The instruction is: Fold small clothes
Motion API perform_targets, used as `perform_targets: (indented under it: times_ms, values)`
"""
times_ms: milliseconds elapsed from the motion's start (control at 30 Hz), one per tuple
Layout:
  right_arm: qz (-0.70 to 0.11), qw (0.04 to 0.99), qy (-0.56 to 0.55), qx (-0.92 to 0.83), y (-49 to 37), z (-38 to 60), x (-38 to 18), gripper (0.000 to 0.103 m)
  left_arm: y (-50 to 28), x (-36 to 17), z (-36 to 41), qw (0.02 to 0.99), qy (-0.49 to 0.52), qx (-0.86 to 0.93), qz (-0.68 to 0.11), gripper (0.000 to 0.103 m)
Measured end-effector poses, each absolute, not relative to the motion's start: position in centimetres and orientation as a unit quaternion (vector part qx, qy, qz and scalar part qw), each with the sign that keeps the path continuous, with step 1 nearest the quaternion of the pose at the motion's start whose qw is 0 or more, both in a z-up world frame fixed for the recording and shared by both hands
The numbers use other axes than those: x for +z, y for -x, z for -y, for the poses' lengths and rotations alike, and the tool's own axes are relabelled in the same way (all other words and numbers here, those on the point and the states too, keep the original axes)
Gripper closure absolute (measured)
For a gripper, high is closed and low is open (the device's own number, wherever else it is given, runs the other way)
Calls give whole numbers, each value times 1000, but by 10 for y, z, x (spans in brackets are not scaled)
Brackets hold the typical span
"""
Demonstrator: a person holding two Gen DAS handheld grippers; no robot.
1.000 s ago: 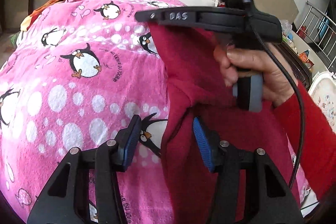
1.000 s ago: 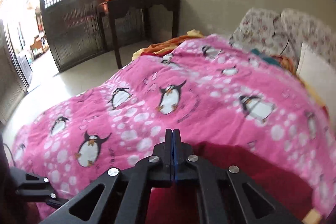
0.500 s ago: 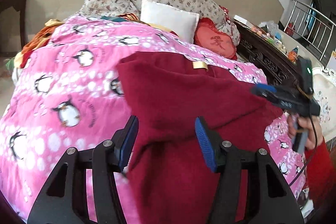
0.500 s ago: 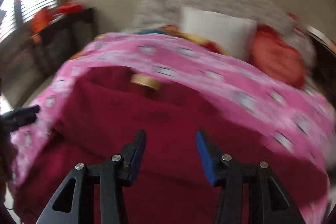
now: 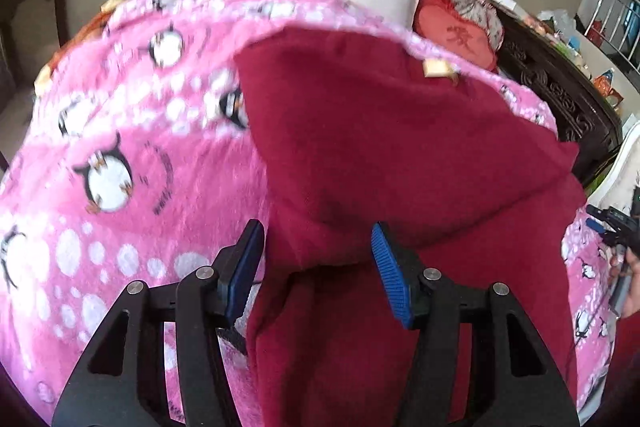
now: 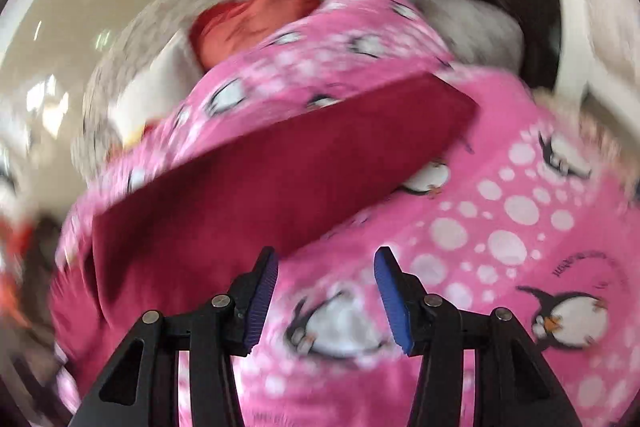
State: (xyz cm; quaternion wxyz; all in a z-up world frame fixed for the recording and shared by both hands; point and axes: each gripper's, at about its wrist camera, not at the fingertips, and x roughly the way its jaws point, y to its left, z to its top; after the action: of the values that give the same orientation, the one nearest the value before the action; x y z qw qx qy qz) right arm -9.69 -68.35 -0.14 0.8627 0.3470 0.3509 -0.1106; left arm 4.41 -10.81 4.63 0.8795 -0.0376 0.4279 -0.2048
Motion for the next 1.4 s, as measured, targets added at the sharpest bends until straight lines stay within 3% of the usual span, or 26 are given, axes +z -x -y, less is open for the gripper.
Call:
perform_targets:
  times_ms: [167,233,267,300,467,633,733,833,867,933,967,1133,1400]
  values:
    - [-290,822,-482,-88,77,722,-33,56,-31,70,117,893,26,-212,-397,47]
    - [-261,826,-493,-85,71,729,-33,73,-29,74,117,891,31,-217,-399,47]
    - [-252,830,-491,-84,70,730,-30,90,-29,74,116,889,32,-218,-400,47]
    - [-241,834,-489,-83,70,731,-23,94,-29,75,116,888,34,-219,-402,47]
    - [-173,888,-427,-4,81,690,59,96,-29,84,106,888,51,-228,-396,47]
    - [-168,941,-247,158,60,540,172,96,-35,99,93,883,105,-250,-383,47]
    - [-197,936,-159,244,37,433,191,96,-37,105,82,883,137,-249,-373,42]
    - [-242,923,-71,291,6,330,166,96,-39,107,67,884,166,-245,-362,39]
    - [-269,916,-41,295,-6,297,147,95,-41,106,62,883,175,-242,-362,36]
    - [-331,897,0,294,-26,255,113,72,-44,102,56,881,189,-237,-363,32]
    - [-358,886,16,295,-31,241,97,53,-46,99,53,880,193,-235,-366,32]
    - [-353,888,5,294,-12,257,91,53,-51,91,65,876,162,-244,-382,32]
    - [-332,916,-59,219,30,390,113,51,-74,79,114,876,90,-231,-413,32]
